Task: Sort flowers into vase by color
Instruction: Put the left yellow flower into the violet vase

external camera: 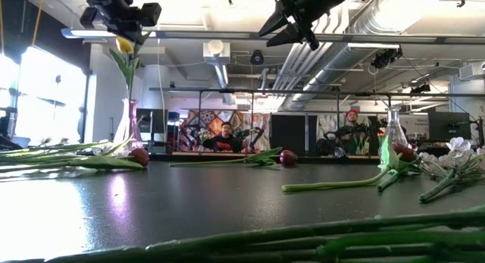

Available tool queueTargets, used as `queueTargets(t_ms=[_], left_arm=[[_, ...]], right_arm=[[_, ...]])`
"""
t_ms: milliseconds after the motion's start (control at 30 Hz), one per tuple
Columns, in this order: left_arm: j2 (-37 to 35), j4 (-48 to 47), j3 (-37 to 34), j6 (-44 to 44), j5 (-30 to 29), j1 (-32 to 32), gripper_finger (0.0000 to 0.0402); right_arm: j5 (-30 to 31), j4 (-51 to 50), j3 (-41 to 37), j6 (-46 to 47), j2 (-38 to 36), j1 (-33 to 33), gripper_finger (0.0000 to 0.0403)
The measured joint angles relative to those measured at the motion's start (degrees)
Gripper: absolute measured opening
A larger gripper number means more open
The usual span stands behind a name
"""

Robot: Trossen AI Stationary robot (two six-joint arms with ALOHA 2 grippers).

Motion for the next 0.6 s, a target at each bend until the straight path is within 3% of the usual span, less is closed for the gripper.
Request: queueTargets(t_ms=[167,367,600], left_arm=[[-0.02,-3.74,-0.13,-6.82,7.64,2.79,0.0096],[-0.02,-11.67,1.47,-12.86,20.66,5.99,0.016],[-0.05,-15.58,6.03,-10.1,23.1,5.48,0.0172]], right_arm=[[0.25,-6.74,0.01,4.21,0.12,0.0,0.0149],[-0.32,-21.91,0.02,13.02,1.28,0.01,0.0149],[-6.76,-38.83,0.02,22.5,2.56,0.09,0.0149]])
